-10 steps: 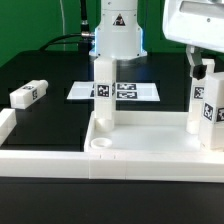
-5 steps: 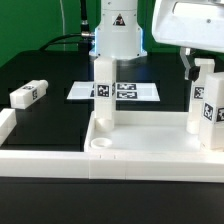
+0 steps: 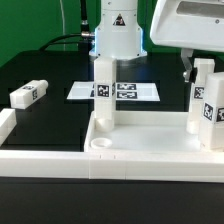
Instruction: Assemble desk
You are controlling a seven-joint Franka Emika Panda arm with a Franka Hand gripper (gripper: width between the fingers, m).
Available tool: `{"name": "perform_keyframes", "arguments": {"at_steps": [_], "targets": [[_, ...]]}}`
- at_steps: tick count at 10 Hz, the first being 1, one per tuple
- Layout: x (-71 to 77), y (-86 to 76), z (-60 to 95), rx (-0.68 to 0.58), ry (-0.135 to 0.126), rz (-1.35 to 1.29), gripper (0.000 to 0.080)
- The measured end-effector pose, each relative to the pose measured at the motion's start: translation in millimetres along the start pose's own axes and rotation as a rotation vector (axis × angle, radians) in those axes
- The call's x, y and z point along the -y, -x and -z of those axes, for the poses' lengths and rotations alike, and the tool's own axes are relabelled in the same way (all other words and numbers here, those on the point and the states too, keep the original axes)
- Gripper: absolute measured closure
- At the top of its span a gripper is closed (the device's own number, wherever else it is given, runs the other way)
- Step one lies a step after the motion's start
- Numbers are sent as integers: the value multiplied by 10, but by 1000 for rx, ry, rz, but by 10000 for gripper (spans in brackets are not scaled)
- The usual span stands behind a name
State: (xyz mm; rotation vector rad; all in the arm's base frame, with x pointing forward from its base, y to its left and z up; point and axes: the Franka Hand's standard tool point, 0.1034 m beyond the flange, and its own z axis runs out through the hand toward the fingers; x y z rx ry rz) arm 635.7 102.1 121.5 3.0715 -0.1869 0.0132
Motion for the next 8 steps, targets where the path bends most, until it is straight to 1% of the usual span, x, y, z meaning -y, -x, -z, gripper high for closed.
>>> {"name": "perform_keyframes", "arguments": {"at_steps": [1,2,3,6,8], "targets": [[-9,-3,-1,0,0,23,150],[-9,-4,1,0,-5,19,150],[-14,-21,5,-4,-55,-19,150],[-38,-71,43,-1,-117,-90,150],[-5,-66,39,-2,-118,-95,150]]}}
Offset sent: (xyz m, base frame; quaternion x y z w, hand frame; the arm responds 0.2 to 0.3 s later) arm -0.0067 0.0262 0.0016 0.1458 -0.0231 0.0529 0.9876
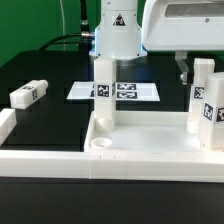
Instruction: Assemble desk
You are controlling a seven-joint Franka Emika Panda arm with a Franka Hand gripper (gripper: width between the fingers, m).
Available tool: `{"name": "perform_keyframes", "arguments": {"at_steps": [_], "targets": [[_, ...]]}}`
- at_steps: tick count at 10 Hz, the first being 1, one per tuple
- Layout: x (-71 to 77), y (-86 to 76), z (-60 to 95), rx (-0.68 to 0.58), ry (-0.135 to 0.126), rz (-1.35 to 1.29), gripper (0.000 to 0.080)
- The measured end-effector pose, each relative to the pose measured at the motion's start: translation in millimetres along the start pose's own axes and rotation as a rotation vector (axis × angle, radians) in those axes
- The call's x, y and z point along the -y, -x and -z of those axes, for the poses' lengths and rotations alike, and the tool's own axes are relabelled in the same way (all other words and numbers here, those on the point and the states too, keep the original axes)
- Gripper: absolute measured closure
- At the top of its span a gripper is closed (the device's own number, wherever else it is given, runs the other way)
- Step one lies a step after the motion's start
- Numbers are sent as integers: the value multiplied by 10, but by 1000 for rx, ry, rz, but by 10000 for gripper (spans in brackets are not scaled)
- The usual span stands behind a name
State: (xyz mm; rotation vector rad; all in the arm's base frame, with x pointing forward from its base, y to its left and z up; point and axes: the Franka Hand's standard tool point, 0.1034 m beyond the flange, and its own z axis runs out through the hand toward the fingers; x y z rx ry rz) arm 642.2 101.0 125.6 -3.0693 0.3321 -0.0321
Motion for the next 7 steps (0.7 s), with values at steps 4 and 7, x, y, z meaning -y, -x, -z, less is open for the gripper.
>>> {"name": "perform_keyframes", "arguments": {"at_steps": [4,7], "targets": [[-22,-5,-5,1,2,-2,150],[-13,-7,-18,-6,2,151,150]]}}
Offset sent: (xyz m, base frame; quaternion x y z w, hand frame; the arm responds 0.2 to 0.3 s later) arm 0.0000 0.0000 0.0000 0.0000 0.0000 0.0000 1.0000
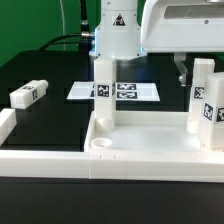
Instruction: Assemble desk
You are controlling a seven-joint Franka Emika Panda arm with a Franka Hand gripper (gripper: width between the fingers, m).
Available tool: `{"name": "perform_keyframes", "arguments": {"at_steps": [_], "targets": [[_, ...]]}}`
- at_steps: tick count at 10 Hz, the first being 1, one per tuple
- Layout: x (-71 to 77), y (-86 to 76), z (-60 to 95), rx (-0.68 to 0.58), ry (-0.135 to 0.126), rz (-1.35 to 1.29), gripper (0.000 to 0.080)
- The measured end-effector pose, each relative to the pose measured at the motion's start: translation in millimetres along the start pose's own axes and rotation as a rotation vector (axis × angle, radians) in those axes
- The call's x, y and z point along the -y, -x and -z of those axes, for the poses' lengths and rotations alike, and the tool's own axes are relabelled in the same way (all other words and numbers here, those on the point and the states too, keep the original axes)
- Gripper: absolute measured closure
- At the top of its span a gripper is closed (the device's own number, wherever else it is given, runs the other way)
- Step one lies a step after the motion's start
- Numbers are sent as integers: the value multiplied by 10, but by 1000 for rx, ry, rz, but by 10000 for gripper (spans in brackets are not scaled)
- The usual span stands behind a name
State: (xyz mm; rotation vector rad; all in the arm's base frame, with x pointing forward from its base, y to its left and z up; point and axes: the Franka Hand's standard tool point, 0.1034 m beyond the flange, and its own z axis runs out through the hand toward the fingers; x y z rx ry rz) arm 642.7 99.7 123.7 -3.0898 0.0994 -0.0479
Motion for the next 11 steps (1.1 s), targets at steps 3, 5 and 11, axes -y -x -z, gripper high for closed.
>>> {"name": "perform_keyframes", "arguments": {"at_steps": [3,5,11], "targets": [[0,12,-16,4,9,237,150],[-48,6,-18,7,25,403,150],[-71,5,-22,8,37,348,483]]}}
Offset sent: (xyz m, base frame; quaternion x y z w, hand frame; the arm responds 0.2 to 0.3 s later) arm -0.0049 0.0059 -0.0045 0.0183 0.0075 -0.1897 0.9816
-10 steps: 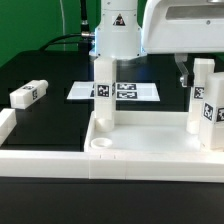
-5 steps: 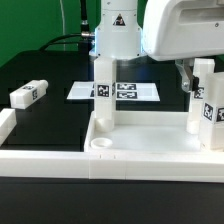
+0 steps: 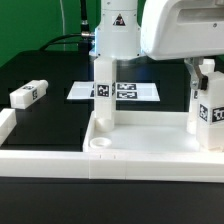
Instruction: Assemble desk
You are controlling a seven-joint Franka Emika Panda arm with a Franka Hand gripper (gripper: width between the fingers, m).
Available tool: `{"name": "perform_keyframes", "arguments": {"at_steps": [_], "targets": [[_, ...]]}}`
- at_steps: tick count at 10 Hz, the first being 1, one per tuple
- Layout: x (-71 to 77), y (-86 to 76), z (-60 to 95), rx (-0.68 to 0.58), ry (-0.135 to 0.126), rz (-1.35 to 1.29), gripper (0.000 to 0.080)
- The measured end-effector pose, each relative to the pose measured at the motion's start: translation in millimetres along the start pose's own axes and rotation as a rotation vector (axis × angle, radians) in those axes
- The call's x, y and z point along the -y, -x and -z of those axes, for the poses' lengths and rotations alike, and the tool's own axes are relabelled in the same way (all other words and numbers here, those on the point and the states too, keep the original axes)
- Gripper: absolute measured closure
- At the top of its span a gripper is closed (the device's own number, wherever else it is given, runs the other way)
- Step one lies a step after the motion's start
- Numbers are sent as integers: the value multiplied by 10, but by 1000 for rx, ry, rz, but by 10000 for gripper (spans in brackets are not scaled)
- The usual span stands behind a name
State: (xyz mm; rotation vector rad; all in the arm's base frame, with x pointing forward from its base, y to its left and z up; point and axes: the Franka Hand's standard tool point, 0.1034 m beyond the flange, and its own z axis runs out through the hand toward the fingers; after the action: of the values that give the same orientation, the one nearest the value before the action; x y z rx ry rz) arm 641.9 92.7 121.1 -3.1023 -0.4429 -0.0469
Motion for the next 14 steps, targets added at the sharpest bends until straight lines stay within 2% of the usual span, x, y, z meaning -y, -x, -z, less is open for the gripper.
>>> {"name": "perform_keyframes", "arguments": {"at_steps": [1,6,8,14], "targets": [[3,0,0,0,-1,-68,505],[0,1,-3,1,-1,-503,505],[-39,8,-15,3,-29,-722,505],[-23,18,-32,20,-44,-1303,505]]}}
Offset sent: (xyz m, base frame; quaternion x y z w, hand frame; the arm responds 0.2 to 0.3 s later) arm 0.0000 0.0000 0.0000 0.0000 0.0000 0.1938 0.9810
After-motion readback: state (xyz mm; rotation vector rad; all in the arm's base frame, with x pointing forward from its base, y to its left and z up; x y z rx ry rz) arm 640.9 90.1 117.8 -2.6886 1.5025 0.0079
